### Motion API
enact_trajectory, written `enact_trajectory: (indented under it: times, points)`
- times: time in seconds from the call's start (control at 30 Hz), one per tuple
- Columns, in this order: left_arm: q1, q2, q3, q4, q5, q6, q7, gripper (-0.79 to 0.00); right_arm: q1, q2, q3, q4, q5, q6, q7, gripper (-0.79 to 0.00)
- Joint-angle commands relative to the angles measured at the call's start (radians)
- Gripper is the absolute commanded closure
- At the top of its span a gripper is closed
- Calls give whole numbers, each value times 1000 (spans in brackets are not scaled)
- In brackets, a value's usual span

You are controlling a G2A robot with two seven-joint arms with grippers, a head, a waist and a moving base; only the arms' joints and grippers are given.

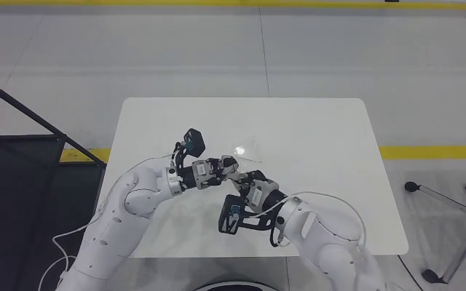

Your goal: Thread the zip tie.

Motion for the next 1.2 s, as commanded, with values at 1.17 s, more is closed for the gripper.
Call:
enact_trajectory:
  times: [1.17]
  points:
    - [-29, 17, 40, 25, -61, -36, -32, 0, -99, -26, 2, -14, -194, 360, -101, 0]
